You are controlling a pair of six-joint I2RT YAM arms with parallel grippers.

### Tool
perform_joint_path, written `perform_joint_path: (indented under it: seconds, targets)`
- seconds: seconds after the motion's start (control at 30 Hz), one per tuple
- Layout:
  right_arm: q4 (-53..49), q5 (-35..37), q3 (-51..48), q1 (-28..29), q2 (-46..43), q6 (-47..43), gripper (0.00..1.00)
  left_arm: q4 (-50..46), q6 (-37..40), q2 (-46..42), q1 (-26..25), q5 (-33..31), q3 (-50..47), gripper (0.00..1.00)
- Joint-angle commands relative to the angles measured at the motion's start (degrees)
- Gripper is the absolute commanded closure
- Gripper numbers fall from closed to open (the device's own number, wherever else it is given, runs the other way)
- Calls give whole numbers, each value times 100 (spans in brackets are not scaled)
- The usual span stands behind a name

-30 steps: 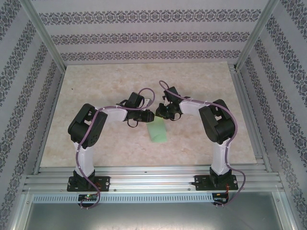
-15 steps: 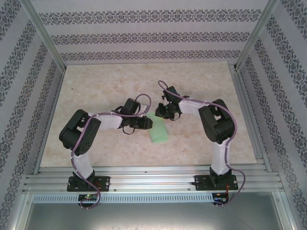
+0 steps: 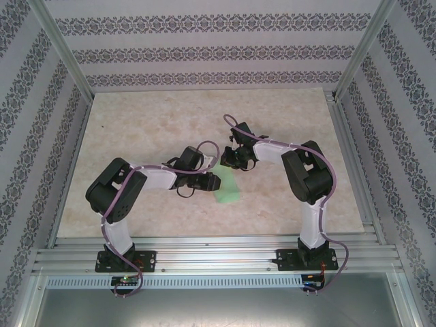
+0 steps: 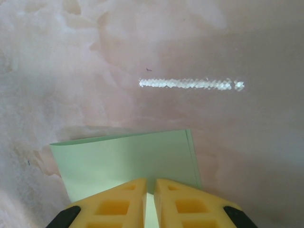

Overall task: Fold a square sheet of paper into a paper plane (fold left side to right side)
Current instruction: First fold the square sheet of paper in half at the center of the table.

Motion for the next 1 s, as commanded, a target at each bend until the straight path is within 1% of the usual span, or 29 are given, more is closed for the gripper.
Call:
perform_joint_path:
  seconds: [0.0,0.37,0.5,0.83,0.97]
  targets:
    - [-572,544,-73,18,308,-140,85,-9,24,-89,-258,22,-317,71]
    - [-629,538,-29,18,333,-138,85,-20,109,-392,-608,66,-650,71]
    - [-654,538,-29,17,342,-142,85,-77,173,-465,-763,84,-630,71]
    - [-647,536,-36,27,352,-125,85,-332,313,-301,-1107,22,-383,70]
    - [-651,521,-29,44,358,-124,85,-289,308,-368,-1200,120,-314,69]
